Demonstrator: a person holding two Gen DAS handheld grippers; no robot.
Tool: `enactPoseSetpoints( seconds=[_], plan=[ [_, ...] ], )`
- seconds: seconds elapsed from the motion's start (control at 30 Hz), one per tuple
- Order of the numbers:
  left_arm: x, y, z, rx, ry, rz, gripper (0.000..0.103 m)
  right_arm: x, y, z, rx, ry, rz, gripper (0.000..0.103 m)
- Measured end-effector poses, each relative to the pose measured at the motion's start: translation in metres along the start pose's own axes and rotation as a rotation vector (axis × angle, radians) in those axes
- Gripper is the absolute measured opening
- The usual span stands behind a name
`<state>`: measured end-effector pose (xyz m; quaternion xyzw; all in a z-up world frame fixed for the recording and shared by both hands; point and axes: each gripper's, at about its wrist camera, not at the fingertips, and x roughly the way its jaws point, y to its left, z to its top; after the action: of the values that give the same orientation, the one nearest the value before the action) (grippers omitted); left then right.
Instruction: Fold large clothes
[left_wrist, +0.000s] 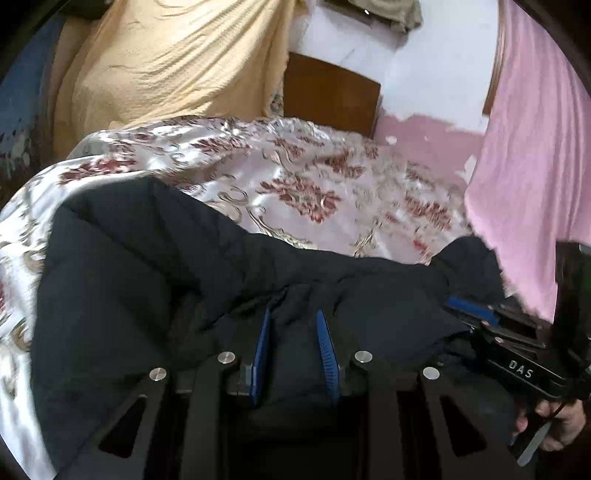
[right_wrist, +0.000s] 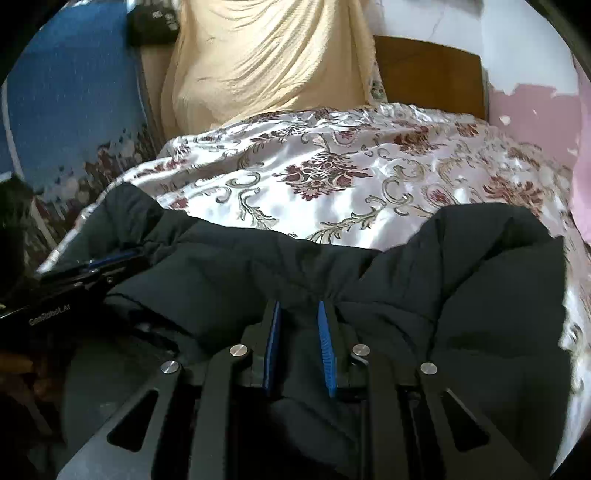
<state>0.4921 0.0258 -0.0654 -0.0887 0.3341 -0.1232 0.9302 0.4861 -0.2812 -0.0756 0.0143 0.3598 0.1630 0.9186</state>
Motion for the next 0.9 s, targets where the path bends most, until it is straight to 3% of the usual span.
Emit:
enactPoseSetpoints(
  seconds=[0.1,0.23,0.33,0.37,0.4,0.43,0.47,0.5,0.53,0.63,0.73,0.9],
  plan=[
    [-0.008,-0.008,-0.003,0.056,0.009,0.018,0.028,-0.019,0.006,-0.007,-0.037,-0.013,-0.012,0.027],
    [0.014,-0.018,-0.009,0.141,0.051,0.1,0.029,-0.001,0.005,-0.017,-0.054,-0.001,-0.03,0.027],
    [0.009,-0.019,-0.005,0.133,0.057,0.106,0.029,-0.004,0.006,-0.012,-0.06,0.008,-0.037,0.027],
    [0.003,-0.017,-0.003,0.116,0.056,0.099,0.033,-0.007,0.006,-0.01,-0.06,0.008,-0.035,0.028],
    [-0.004,-0.016,-0.001,0.094,0.056,0.088,0.041,-0.014,0.006,-0.008,-0.052,0.012,-0.026,0.033],
    [-0.013,-0.014,0.0,0.074,0.053,0.084,0.07,-0.024,0.006,-0.006,-0.04,0.008,-0.007,0.039],
    [-0.023,-0.012,0.0,0.05,0.035,0.097,0.091,-0.033,0.007,-0.006,-0.033,-0.003,0.001,0.055],
    [-0.031,-0.011,-0.002,0.034,0.009,0.105,0.092,-0.042,0.008,-0.006,-0.024,-0.016,0.007,0.071],
    [-0.041,-0.011,-0.004,0.025,0.0,0.107,0.092,-0.051,0.007,-0.006,-0.013,-0.028,0.011,0.076],
    [-0.052,-0.016,-0.01,0.026,0.068,0.141,0.092,-0.074,0.003,-0.009,0.039,-0.008,0.018,0.076],
    [-0.073,-0.031,-0.019,0.082,0.077,0.143,0.092,-0.097,0.003,-0.018,0.046,-0.005,0.015,0.077],
    [-0.124,-0.062,-0.037,0.154,0.096,0.109,0.092,-0.153,0.011,-0.041,0.007,-0.026,0.0,0.095]
  ],
)
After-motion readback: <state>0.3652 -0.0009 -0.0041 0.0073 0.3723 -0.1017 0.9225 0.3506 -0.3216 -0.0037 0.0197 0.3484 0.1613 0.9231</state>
